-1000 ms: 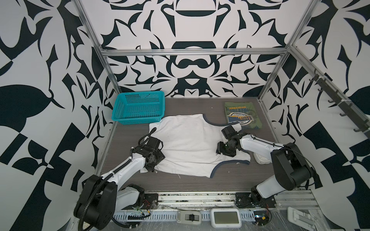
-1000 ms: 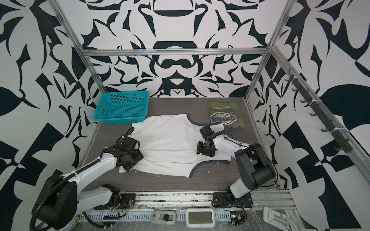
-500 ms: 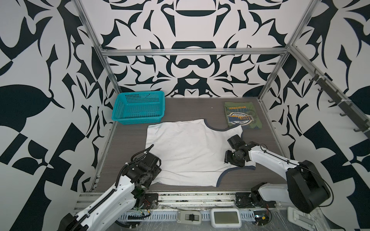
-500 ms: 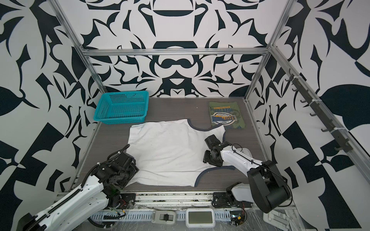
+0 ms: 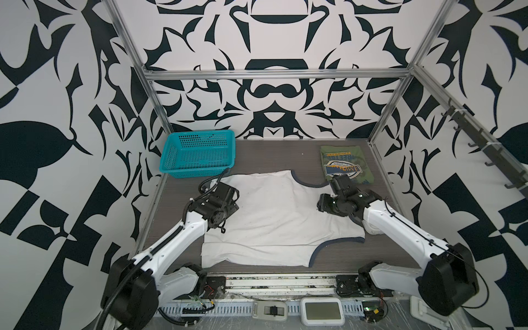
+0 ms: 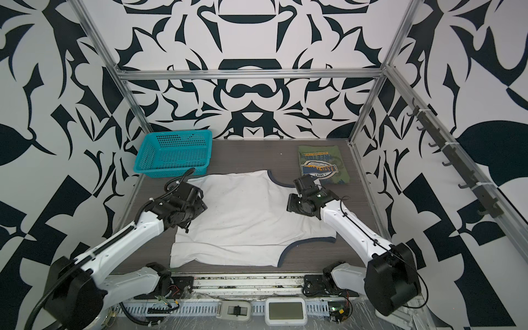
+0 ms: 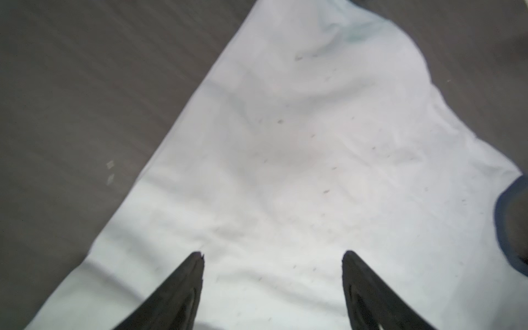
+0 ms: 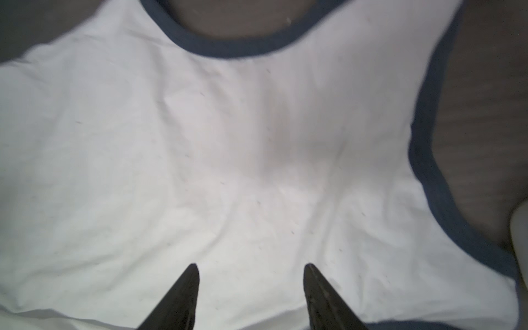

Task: Fold and stack the tank tops
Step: 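Lift the near edge with both grippers and fold it over toward the far edge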

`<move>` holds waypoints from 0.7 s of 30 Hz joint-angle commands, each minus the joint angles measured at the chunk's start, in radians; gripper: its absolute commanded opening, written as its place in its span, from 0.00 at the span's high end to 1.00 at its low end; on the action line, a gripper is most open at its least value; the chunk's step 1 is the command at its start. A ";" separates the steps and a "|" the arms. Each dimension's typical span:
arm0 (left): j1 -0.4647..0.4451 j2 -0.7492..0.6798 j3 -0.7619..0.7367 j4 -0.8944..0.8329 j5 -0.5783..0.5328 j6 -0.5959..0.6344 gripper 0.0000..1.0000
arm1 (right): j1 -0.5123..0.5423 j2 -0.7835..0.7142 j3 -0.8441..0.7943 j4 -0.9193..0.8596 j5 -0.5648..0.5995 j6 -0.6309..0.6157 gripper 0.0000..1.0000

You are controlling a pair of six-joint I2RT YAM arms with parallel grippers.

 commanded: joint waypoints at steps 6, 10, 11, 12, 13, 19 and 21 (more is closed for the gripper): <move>0.243 0.260 0.131 0.342 0.157 0.246 0.25 | 0.002 0.429 0.375 0.137 -0.117 -0.099 0.41; 0.320 0.358 0.177 0.371 0.157 0.268 0.30 | -0.007 0.577 0.526 0.116 -0.122 -0.138 0.42; 0.331 0.377 0.180 0.380 0.144 0.274 0.31 | -0.007 0.604 0.554 0.120 -0.124 -0.146 0.43; 0.342 0.388 0.178 0.392 0.141 0.275 0.32 | -0.009 0.626 0.576 0.118 -0.124 -0.148 0.43; 0.354 0.400 0.171 0.414 0.141 0.276 0.34 | -0.013 0.648 0.599 0.112 -0.126 -0.151 0.43; 0.377 0.505 0.192 0.465 0.177 0.269 0.41 | -0.030 0.728 0.667 0.142 -0.150 -0.155 0.45; 0.377 0.538 0.203 0.465 0.171 0.269 0.42 | -0.036 0.750 0.689 0.143 -0.162 -0.155 0.45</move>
